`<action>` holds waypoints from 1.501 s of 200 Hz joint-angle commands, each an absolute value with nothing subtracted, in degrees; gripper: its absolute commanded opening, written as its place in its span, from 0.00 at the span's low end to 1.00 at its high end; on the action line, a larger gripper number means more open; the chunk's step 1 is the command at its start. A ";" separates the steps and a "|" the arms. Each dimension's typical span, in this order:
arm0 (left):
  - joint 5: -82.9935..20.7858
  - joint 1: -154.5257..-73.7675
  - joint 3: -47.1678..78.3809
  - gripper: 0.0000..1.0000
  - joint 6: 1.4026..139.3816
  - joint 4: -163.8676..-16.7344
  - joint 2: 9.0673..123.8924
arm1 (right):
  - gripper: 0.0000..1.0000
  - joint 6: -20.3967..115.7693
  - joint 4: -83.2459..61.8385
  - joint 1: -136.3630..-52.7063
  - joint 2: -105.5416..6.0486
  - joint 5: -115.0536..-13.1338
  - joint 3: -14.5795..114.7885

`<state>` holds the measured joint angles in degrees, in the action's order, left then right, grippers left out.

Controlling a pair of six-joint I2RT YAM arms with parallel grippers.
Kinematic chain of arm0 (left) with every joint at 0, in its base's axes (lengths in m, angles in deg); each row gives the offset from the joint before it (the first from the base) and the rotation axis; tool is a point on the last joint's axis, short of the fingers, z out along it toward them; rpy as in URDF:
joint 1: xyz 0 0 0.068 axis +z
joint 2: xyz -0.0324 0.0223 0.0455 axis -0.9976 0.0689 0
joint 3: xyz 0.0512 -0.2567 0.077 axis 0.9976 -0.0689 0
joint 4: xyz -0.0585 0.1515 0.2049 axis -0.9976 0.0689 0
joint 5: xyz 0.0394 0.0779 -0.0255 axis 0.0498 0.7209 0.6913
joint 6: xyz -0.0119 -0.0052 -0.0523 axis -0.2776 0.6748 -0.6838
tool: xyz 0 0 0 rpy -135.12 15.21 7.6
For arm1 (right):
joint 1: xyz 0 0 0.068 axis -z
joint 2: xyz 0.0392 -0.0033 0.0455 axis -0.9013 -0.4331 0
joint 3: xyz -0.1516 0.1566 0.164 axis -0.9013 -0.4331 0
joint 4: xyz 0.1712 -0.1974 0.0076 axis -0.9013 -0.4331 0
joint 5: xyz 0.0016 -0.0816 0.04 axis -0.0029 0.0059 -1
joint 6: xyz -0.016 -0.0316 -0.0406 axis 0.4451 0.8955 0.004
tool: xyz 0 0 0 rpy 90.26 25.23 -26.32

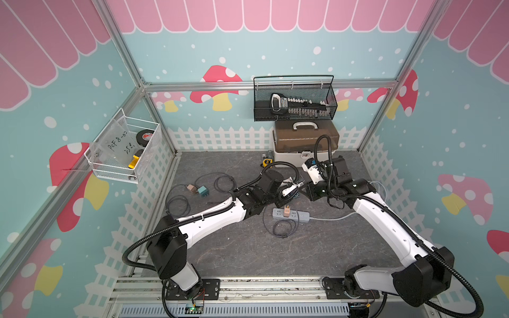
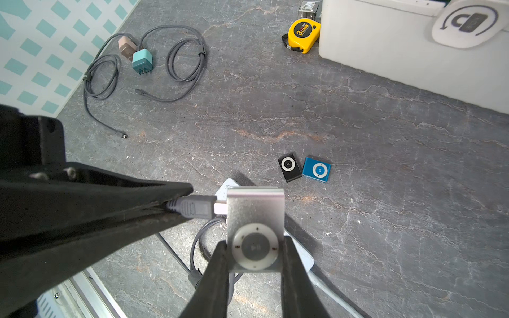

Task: Charge mp3
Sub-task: Insert the charging cable into the MP3 player.

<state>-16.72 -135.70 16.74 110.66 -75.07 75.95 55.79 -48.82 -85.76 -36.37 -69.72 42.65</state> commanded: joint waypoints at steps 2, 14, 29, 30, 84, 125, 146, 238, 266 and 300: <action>-14.98 -136.22 17.12 0.00 112.92 -76.45 76.94 | 0.10 56.63 -49.27 -86.48 -34.75 -73.57 42.65; -14.98 -136.19 17.30 0.00 113.01 -76.45 76.89 | 0.10 56.66 -49.30 -86.48 -35.01 -73.69 42.59; -14.93 -136.45 17.71 0.00 113.18 -76.28 77.02 | 0.09 56.64 -49.35 -86.74 -35.47 -73.72 42.55; -14.93 -136.47 17.72 0.00 113.18 -76.32 77.06 | 0.09 56.68 -49.31 -86.79 -35.48 -73.72 42.54; -14.59 -137.35 20.96 0.00 113.03 -73.58 78.58 | 0.09 57.44 -49.93 -88.24 -36.03 -70.94 43.14; -14.53 -137.37 23.40 0.00 111.86 -71.36 79.72 | 0.08 57.56 -50.33 -89.09 -36.15 -69.85 43.50; -15.09 -137.38 23.49 0.00 111.05 -71.34 79.68 | 0.08 57.41 -50.68 -89.54 -36.35 -69.67 43.98; -16.77 -137.38 24.47 0.00 110.97 -71.21 81.07 | 0.06 52.02 -44.18 -90.98 -34.74 -76.83 39.74; -17.19 -137.22 24.92 0.00 110.93 -70.90 81.32 | 0.05 53.35 -43.54 -92.33 -35.16 -78.52 38.50; -18.45 -137.01 23.72 0.00 110.92 -71.53 81.60 | 0.05 51.37 -37.86 -92.54 -34.44 -82.92 36.37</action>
<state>-14.80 -136.64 22.38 111.36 -65.39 79.60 52.34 -44.19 -88.80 -36.30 -67.21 37.38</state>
